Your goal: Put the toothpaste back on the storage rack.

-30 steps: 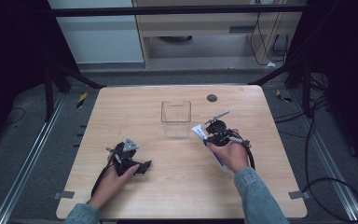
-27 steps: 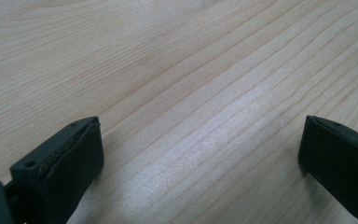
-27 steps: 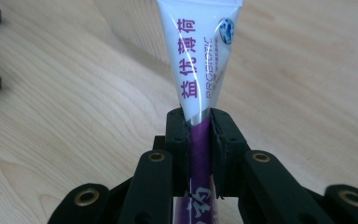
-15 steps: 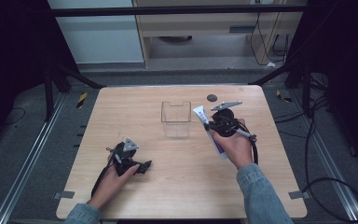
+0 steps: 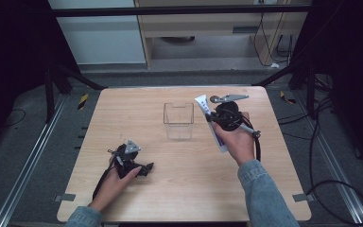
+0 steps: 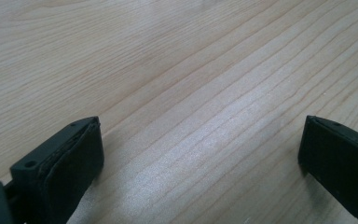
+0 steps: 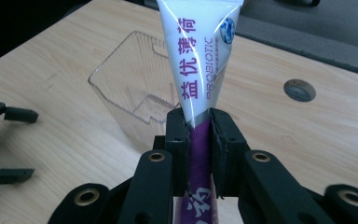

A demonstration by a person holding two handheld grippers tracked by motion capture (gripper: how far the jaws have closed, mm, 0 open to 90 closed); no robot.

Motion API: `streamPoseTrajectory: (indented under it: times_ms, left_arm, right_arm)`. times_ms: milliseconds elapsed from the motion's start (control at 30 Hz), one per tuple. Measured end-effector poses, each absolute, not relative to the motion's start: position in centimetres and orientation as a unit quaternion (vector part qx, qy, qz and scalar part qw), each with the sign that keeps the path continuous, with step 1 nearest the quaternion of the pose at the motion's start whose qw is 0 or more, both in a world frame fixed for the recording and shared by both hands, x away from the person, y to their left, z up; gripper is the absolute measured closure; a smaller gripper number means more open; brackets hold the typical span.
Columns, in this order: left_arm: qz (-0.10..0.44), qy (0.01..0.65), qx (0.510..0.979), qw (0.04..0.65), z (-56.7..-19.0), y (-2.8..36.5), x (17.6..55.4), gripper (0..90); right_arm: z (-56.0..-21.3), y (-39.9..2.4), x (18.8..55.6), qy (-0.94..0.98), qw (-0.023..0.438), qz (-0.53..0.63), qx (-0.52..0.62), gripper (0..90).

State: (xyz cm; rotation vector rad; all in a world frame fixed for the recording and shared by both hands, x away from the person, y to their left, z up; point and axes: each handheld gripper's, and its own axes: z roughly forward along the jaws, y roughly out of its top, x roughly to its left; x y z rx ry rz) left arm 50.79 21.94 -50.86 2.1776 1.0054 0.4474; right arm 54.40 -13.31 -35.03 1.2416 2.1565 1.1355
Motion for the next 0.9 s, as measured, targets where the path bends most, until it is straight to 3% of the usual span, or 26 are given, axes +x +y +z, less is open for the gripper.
streamPoseTrajectory:
  times_ms: [900]
  left_arm:
    - [0.173, 0.387, 0.837, 0.345, -50.9, 21.9, 50.8, 0.0]
  right_arm:
    - [-31.0, -10.8, 58.3, 0.725, 0.233, 0.476, 0.440, 78.7]
